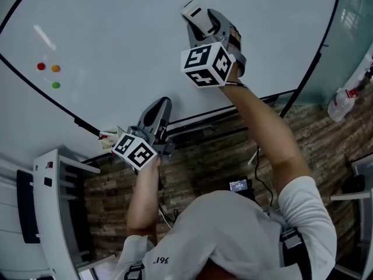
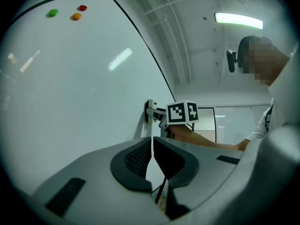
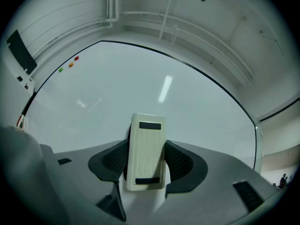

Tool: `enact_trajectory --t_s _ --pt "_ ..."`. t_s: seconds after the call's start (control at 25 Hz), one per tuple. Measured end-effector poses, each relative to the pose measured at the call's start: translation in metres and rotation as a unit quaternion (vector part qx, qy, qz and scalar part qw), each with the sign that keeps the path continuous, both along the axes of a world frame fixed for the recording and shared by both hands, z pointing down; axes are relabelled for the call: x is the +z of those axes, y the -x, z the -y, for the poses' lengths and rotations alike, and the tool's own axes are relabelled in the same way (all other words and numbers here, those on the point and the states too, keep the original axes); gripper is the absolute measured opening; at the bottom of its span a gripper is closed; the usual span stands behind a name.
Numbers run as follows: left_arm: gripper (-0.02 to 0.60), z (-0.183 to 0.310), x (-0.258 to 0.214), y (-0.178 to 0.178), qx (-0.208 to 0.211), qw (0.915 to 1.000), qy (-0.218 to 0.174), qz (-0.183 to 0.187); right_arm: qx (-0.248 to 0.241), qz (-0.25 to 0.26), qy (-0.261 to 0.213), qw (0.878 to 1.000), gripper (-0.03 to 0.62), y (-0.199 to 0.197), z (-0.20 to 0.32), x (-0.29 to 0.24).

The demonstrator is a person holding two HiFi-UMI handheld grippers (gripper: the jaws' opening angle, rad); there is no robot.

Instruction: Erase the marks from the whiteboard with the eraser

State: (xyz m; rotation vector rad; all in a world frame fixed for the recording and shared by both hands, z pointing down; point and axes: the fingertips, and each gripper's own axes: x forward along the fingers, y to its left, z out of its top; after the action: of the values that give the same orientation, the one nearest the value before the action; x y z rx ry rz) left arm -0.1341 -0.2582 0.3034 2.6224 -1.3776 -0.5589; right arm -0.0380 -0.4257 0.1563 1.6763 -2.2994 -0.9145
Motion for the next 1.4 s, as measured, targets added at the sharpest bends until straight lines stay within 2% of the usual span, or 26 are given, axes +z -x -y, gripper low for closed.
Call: enact_trajectory --t_s 0.76,1.4 --pt "0.014 0.008 -0.003 -0.023 0.019 0.9998 0.000 0.008 0.063 0.013 0.015 0.998 0.258 -0.095 0.034 0.007" --pt "0.014 -0.004 0.004 -0.003 0.002 1.0000 0.004 0.007 0.082 -0.007 0.014 0.996 0.258 -0.121 0.043 0.012"
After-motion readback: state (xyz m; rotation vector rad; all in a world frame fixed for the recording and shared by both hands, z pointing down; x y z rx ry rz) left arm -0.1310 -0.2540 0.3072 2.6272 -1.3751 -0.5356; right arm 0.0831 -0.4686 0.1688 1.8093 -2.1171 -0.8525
